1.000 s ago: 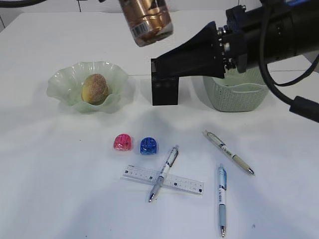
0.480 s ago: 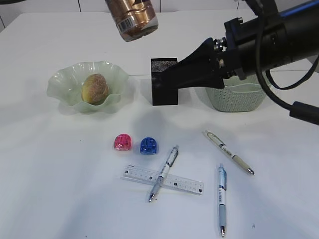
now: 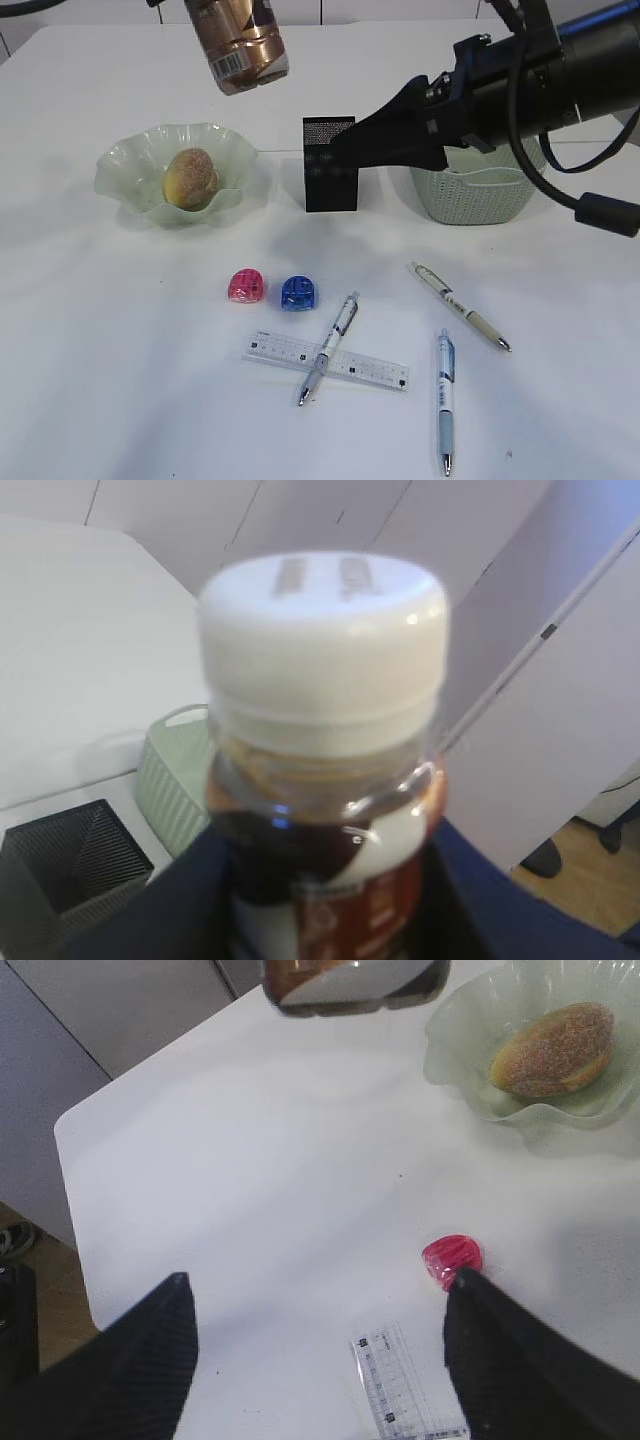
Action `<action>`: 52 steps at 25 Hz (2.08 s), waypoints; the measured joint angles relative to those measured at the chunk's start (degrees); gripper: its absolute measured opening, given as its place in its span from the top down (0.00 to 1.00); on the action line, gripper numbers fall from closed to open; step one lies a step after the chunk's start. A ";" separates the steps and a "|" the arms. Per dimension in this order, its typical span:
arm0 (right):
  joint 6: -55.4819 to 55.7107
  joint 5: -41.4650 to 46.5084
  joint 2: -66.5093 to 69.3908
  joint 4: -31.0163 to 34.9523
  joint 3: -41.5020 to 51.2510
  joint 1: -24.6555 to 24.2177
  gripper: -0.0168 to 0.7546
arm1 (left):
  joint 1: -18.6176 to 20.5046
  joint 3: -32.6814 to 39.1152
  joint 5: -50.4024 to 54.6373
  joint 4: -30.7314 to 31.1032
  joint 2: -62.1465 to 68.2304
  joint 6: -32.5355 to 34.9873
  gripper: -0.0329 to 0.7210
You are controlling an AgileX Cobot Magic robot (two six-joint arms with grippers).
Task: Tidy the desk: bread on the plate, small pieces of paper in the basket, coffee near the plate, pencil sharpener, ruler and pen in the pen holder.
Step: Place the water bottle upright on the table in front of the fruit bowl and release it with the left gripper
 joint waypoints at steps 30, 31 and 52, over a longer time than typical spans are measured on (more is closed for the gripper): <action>2.58 -10.29 0.00 -4.68 0.00 -0.15 0.21 | 3.25 0.00 6.59 50.17 0.00 -31.38 0.55; 2.95 -11.21 0.00 -5.31 0.00 -0.15 0.21 | 3.98 0.00 6.59 50.84 0.00 -32.35 0.55; 4.12 -22.55 0.00 -6.05 0.00 -0.15 0.21 | 11.78 0.00 6.64 55.05 0.00 -35.65 0.55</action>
